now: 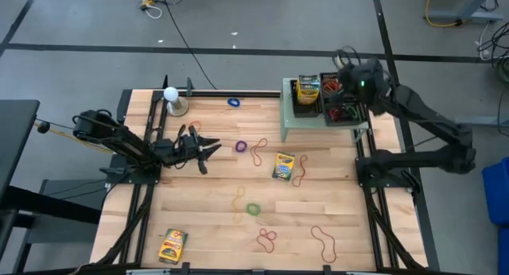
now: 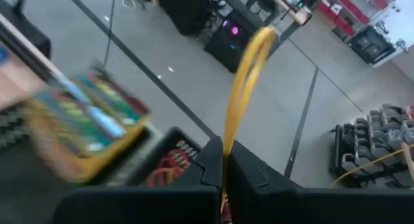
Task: Pick & Place Office Desk Supplies
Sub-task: Put the left yellow rubber band into the top right black bin on the shelf
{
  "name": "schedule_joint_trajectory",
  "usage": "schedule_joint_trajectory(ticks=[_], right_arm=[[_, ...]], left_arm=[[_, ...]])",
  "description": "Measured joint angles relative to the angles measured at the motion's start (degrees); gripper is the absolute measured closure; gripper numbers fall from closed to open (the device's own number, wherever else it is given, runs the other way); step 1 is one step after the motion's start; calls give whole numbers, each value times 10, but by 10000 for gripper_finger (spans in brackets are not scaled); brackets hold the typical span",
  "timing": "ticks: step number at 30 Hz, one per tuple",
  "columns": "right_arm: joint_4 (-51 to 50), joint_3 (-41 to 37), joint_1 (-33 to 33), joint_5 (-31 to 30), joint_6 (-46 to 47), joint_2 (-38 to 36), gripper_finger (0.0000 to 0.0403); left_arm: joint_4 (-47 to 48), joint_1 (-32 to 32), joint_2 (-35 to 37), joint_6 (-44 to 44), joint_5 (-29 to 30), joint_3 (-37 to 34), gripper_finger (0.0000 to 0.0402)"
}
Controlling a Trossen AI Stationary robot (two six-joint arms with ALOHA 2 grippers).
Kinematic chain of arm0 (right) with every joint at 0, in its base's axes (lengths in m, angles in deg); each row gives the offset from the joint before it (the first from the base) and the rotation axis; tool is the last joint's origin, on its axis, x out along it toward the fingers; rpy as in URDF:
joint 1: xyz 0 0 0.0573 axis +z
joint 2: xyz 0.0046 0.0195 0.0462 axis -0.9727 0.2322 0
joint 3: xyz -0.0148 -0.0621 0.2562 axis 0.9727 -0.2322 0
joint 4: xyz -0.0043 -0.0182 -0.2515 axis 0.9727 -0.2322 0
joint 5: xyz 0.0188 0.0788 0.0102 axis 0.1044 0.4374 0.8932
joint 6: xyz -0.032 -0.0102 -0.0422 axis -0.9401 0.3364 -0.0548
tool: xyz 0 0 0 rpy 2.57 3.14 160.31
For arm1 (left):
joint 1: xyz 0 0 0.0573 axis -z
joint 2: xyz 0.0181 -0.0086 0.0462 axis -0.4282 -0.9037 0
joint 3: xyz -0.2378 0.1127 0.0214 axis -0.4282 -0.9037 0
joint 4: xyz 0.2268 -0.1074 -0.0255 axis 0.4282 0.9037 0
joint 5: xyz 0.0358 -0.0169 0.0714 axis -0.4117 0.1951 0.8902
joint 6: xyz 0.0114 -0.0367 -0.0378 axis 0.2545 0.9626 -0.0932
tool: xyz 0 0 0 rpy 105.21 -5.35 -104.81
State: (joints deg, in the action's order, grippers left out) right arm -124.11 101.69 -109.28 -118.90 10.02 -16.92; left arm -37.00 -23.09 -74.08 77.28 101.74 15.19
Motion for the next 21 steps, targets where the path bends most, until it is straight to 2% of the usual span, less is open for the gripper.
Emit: schedule_joint_trajectory(ticks=[4, 8, 14, 21], right_arm=[[58, -53, -107, 87, -103, 18, 395], [99, -95, -164, 131, -153, 34, 395], [121, -120, -180, 125, -158, 43, 376], [112, -121, -180, 117, -148, 43, 290]], left_arm=[[0, 0, 0, 0, 0, 0, 298], [0, 0, 0, 0, 0, 0, 298], [0, 0, 0, 0, 0, 0, 298], [0, 0, 0, 0, 0, 0, 298]])
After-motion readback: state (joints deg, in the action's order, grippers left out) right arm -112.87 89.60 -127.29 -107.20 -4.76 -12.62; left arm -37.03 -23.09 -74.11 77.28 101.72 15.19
